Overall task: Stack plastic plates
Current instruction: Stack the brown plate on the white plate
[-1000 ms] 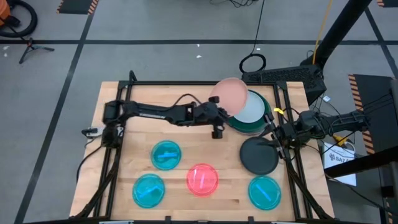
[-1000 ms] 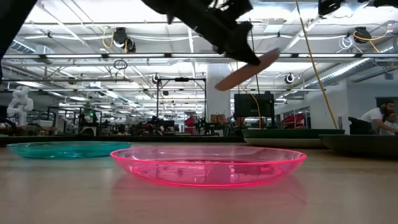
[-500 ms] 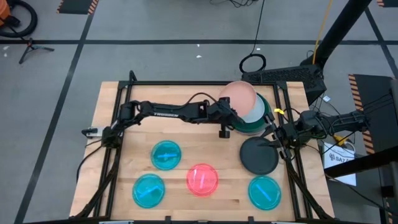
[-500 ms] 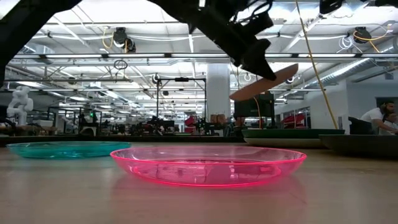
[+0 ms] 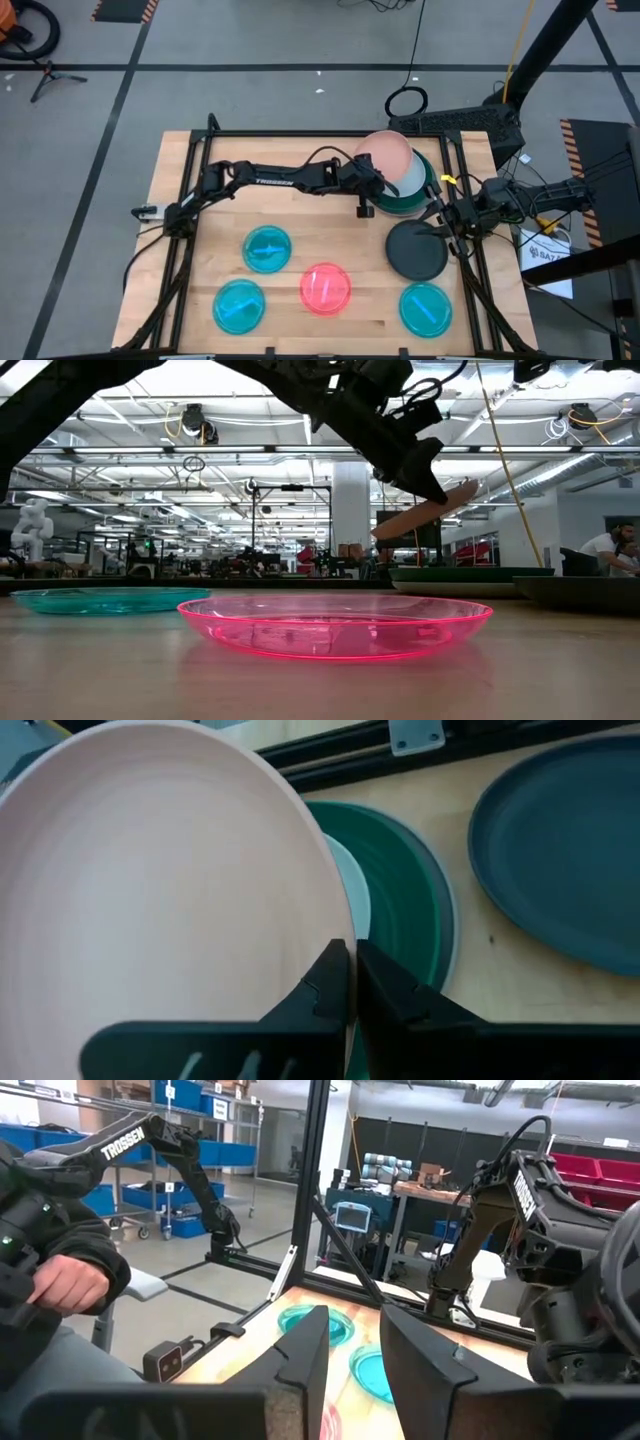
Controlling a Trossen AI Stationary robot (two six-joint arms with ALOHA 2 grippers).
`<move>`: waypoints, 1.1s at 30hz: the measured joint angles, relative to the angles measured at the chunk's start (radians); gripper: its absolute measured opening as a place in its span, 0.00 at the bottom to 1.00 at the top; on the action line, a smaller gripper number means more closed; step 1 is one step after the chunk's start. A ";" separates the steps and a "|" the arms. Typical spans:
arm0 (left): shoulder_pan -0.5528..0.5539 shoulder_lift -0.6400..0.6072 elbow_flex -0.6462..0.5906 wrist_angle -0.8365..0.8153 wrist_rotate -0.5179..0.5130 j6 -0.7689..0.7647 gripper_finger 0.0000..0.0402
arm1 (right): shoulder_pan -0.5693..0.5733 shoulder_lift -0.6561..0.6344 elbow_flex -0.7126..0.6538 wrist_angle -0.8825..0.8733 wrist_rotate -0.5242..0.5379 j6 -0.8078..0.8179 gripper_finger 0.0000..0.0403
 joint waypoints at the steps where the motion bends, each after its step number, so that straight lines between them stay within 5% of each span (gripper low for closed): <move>1: -0.001 0.000 0.000 -0.002 0.002 0.000 0.03 | 0.000 0.000 0.000 0.000 0.000 0.000 0.21; 33: -0.007 0.048 0.000 -0.021 0.066 0.033 0.08 | 0.000 0.000 0.000 -0.013 0.000 -0.003 0.21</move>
